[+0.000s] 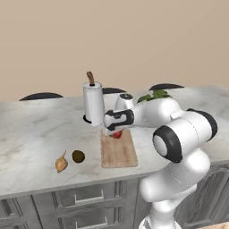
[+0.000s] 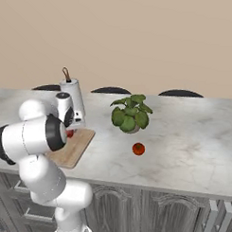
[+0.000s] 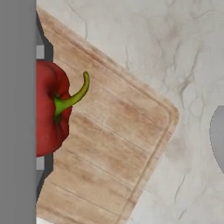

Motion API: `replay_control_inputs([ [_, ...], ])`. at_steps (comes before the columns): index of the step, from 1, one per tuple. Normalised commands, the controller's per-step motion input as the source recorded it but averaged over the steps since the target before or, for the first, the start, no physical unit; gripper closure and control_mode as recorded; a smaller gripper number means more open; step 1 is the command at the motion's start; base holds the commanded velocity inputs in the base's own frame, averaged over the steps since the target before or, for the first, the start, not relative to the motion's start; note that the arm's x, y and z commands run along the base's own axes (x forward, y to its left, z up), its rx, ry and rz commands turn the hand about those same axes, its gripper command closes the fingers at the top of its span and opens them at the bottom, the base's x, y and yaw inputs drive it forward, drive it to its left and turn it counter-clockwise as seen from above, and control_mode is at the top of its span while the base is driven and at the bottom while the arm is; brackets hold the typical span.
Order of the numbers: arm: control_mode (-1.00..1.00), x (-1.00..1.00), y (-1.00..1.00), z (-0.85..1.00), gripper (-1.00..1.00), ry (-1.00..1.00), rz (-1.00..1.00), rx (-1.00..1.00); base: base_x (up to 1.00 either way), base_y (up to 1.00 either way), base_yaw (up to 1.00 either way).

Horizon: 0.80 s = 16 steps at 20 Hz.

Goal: Place the avocado, onion, tomato, and bell pepper on the cutting board.

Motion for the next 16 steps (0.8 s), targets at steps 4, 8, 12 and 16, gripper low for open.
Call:
replay_control_inputs([
  [4,-1.0,0.32,0.2,-0.18,1.0,0.0,0.0,0.0,0.0,0.0,0.0],
  [8,-1.0,0.31,0.14,-0.16,1.0,0.0,-0.02,0.0,0.0,0.0,0.0],
  [12,-1.0,0.28,0.08,-0.18,1.0,0.0,-0.02,0.0,0.0,0.0,0.0],
  [16,-1.0,0.23,0.02,-0.23,1.0,0.0,-0.03,-0.01,0.0,0.0,0.0],
])
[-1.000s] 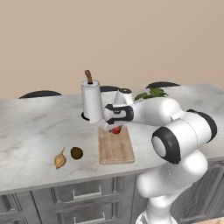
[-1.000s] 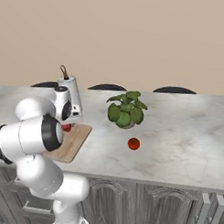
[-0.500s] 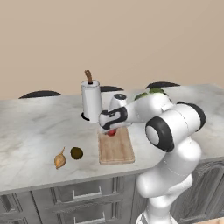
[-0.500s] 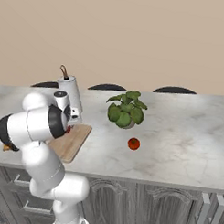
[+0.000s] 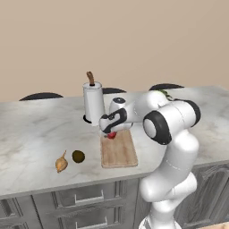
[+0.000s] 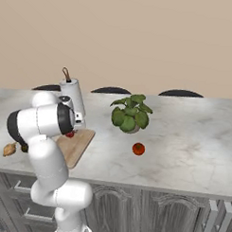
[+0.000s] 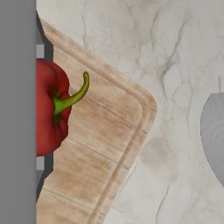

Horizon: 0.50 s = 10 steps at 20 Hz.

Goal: Place the avocado, onion, tomato, and bell pepper on the cutting board.

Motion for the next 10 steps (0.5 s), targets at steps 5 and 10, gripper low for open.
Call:
replay_control_inputs([
  [5,-1.0,0.23,0.0,-0.23,1.0,0.0,-0.02,-0.01,0.0,0.0,0.0],
  [10,-1.0,0.19,0.0,-0.25,1.0,0.0,-0.02,0.0,0.0,0.0,0.0],
])
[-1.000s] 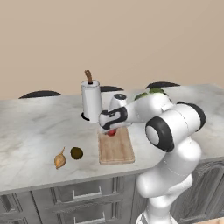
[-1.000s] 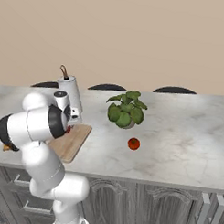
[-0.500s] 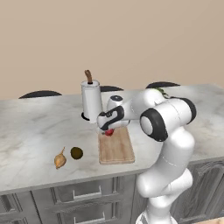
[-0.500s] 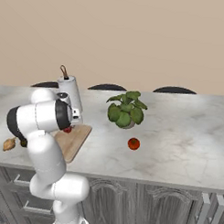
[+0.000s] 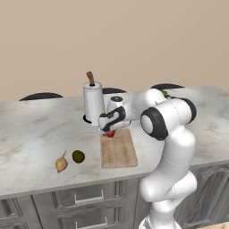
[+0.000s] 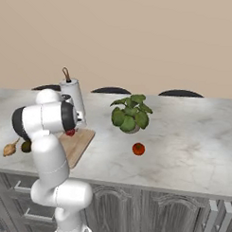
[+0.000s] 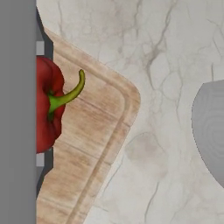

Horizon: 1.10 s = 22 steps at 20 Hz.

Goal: Place the avocado, onion, tomato, and bell pepper on the cutting board.

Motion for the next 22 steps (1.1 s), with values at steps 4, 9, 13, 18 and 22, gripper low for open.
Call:
replay_control_inputs([
  [4,-1.0,0.03,0.0,-0.16,-1.0,0.0,-0.01,0.0,0.0,0.0,0.0],
  [9,-1.0,0.0,0.0,-0.03,-1.0,0.0,0.0,0.0,0.0,0.0,0.0],
  [13,-1.0,0.0,-0.01,0.0,-1.0,0.0,-0.01,0.0,0.0,0.0,0.0],
  [18,-1.0,-0.02,-0.05,0.05,-1.0,0.0,-0.01,0.0,0.0,0.0,0.0],
  [22,-1.0,-0.05,-0.05,0.27,-1.0,-0.01,0.0,0.0,0.0,0.0,0.0],
])
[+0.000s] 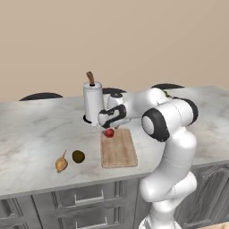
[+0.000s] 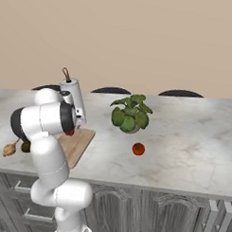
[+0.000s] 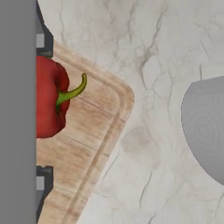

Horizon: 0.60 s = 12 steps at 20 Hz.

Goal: Place the avocado, onion, tomato, and bell pepper on the cutting board.

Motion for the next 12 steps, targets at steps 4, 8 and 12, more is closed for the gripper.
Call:
replay_control_inputs([
  [4,-1.0,-0.07,-0.04,0.45,-1.0,-0.04,0.0,0.0,0.0,0.0,0.0],
  [8,-1.0,-0.13,-0.08,0.55,-1.0,-0.07,0.0,0.0,0.0,0.0,0.0],
  [12,-1.0,-0.19,-0.21,0.52,-1.0,-0.06,0.0,0.01,0.0,0.0,0.0],
])
